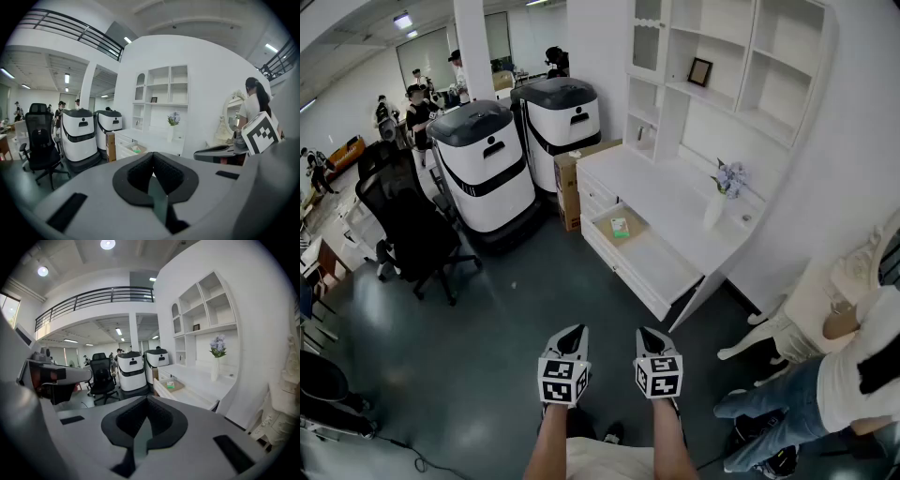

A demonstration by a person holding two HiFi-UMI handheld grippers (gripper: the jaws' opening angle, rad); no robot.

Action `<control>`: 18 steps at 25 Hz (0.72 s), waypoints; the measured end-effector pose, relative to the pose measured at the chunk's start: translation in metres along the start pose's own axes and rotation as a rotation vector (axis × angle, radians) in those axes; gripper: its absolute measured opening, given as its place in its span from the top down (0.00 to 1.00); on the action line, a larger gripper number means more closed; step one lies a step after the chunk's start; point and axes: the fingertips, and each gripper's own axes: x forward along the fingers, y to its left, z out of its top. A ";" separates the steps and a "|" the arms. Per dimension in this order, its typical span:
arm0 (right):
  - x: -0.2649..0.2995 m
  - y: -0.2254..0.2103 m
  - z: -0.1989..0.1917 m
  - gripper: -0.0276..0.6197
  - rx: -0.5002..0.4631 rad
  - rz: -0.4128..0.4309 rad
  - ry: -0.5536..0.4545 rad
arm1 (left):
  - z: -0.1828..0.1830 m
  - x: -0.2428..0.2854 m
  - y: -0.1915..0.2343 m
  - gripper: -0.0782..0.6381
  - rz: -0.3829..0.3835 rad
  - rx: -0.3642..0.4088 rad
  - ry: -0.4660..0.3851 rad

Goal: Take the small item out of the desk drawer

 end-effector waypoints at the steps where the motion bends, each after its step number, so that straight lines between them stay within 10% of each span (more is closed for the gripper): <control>1: -0.002 0.000 -0.001 0.92 0.004 -0.002 -0.001 | -0.001 -0.001 -0.001 0.87 -0.004 0.003 0.001; 18: 0.012 0.014 -0.017 0.92 -0.023 0.076 0.029 | -0.015 -0.005 0.012 0.87 0.014 0.012 0.036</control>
